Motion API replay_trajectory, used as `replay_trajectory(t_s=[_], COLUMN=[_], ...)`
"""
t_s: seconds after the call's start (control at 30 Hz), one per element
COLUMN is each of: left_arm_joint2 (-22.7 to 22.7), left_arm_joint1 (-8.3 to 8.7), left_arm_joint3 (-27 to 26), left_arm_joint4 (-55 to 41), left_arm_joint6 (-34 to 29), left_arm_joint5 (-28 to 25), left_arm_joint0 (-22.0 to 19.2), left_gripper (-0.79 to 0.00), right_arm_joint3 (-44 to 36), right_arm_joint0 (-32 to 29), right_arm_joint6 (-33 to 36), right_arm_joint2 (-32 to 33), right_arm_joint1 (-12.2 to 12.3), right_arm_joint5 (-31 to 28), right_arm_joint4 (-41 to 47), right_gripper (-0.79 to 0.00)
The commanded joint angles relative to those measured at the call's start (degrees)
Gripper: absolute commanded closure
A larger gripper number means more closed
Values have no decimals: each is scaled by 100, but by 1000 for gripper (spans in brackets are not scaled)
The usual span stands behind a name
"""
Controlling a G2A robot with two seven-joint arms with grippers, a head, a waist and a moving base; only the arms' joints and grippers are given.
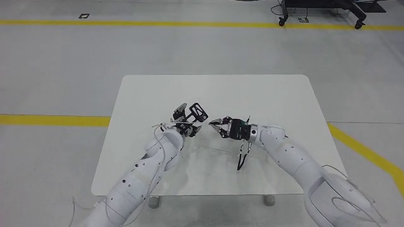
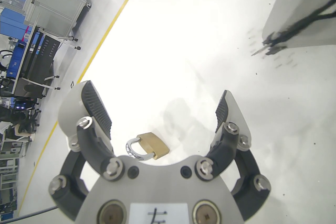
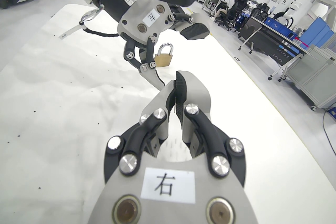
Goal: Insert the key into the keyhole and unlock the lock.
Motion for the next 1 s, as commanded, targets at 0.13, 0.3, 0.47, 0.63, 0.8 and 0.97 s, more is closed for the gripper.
replay_trajectory(t_s=[0.13, 0.3, 0.47, 0.63, 0.8, 0.97], left_arm_joint2=[-767, -1530, -1530, -1560, -2250, -2614], left_arm_joint1=[175, 352, 352, 342, 330, 378], left_arm_joint3=[-1006, -1947, -1947, -1932, -1427, -698], left_arm_joint4=[-106, 44, 44, -181, -2881, -5627], left_arm_joint6=[166, 338, 338, 462, 1275, 378], left_arm_joint5=[-127, -216, -216, -189, -1052, -2737], left_arm_joint0=[486, 1132, 1132, 1169, 1223, 966], left_gripper=[-785, -785, -785, -785, -785, -785], right_arm_joint3=[-21, -100, -100, -177, -889, -1967], right_arm_joint0=[14, 19, 19, -52, -407, -819], right_arm_joint6=[-302, -442, -442, -413, -102, 811], right_arm_joint2=[-9, -7, -7, 22, 196, 465], right_arm_joint1=[33, 85, 85, 80, 174, 506], right_arm_joint5=[39, 41, 41, -32, -564, -1478], right_arm_joint4=[-63, -154, -154, -26, 1153, 2946], right_gripper=[0, 0, 0, 0, 0, 0])
